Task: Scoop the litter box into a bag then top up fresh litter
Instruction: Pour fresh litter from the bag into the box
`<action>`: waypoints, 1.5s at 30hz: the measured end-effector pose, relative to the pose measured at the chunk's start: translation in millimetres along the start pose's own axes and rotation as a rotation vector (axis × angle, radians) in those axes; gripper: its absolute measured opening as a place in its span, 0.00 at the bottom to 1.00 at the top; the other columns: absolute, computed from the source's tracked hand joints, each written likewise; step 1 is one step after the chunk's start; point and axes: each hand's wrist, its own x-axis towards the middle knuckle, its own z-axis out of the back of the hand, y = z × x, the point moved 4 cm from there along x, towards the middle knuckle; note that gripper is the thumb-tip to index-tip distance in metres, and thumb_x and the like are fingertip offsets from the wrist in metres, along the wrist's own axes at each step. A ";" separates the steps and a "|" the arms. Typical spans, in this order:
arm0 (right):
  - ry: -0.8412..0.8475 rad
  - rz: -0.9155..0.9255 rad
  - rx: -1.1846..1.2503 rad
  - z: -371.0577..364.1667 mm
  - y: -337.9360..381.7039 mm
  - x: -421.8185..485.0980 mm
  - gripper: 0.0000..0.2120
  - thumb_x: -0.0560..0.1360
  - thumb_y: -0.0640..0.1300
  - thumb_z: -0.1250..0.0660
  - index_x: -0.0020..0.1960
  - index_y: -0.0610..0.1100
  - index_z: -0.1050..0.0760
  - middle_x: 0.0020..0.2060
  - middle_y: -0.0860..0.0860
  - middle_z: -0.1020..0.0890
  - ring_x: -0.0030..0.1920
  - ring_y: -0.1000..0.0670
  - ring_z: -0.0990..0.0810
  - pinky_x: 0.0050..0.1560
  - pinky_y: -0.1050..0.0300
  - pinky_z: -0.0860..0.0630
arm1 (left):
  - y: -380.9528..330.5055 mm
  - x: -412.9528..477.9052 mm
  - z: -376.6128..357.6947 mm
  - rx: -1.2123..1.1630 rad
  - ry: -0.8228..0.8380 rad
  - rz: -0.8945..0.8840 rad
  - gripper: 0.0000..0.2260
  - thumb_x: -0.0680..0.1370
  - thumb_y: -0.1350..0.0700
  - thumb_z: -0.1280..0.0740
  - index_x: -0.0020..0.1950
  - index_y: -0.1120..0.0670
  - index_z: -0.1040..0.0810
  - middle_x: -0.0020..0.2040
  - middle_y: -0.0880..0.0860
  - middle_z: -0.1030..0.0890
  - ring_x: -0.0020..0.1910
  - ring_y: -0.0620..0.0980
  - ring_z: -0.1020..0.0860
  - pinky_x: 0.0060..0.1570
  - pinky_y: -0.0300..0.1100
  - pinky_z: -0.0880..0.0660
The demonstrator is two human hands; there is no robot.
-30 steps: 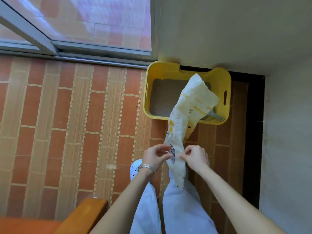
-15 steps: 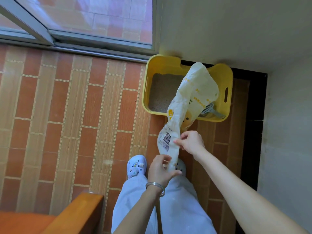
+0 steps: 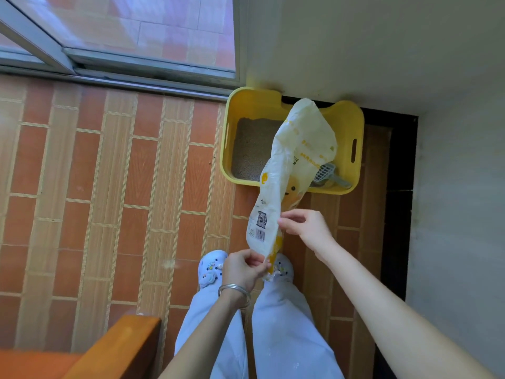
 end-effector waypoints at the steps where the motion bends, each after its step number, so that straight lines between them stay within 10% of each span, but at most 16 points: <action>1: 0.009 0.024 -0.034 3.5 -5.8 -5.7 0.10 0.69 0.40 0.27 0.50 0.43 0.19 0.45 0.49 0.16 0.47 0.52 0.19 0.49 0.61 0.24 | -3.9 -3.1 1.6 -0.050 0.019 0.009 0.11 0.67 0.65 0.24 0.32 0.52 0.21 0.25 0.46 0.22 0.25 0.39 0.25 0.32 0.35 0.24; 12: 0.090 -0.058 -0.252 -52.4 -105.6 -69.5 0.33 0.62 0.40 0.22 0.65 0.45 0.30 0.57 0.52 0.23 0.57 0.52 0.24 0.57 0.56 0.26 | -26.5 -25.5 7.8 -0.284 0.064 0.133 0.09 0.67 0.70 0.26 0.33 0.59 0.22 0.25 0.51 0.24 0.24 0.42 0.25 0.28 0.34 0.24; 19: -0.255 0.079 -0.188 -48.1 -76.6 -69.4 0.06 0.71 0.36 0.32 0.42 0.46 0.24 0.38 0.52 0.22 0.40 0.49 0.23 0.41 0.52 0.26 | -43.0 -36.0 10.2 -0.438 0.069 0.186 0.07 0.67 0.70 0.27 0.34 0.61 0.23 0.28 0.54 0.23 0.27 0.46 0.23 0.29 0.34 0.25; 23: -0.234 0.157 -0.246 -36.4 -59.5 -66.4 0.07 0.71 0.32 0.34 0.35 0.39 0.26 0.32 0.47 0.23 0.36 0.46 0.25 0.36 0.52 0.30 | -54.4 -36.8 17.1 -0.489 0.066 0.204 0.08 0.67 0.70 0.27 0.33 0.60 0.22 0.33 0.58 0.22 0.29 0.48 0.22 0.30 0.36 0.23; 26: -0.229 0.185 -0.229 -30.1 -45.6 -75.8 0.19 0.71 0.31 0.35 0.31 0.52 0.31 0.30 0.55 0.24 0.34 0.52 0.24 0.35 0.63 0.30 | -66.0 -39.7 17.9 -0.510 0.101 0.192 0.07 0.67 0.69 0.26 0.34 0.60 0.21 0.35 0.59 0.21 0.32 0.51 0.22 0.32 0.37 0.22; 45: -0.299 0.174 -0.434 8.9 16.9 -105.6 0.05 0.74 0.39 0.33 0.38 0.43 0.25 0.29 0.59 0.25 0.31 0.58 0.28 0.28 0.69 0.38 | -142.7 -41.0 41.0 -0.462 0.080 0.097 0.03 0.67 0.67 0.26 0.37 0.62 0.19 0.38 0.60 0.18 0.40 0.54 0.19 0.39 0.40 0.20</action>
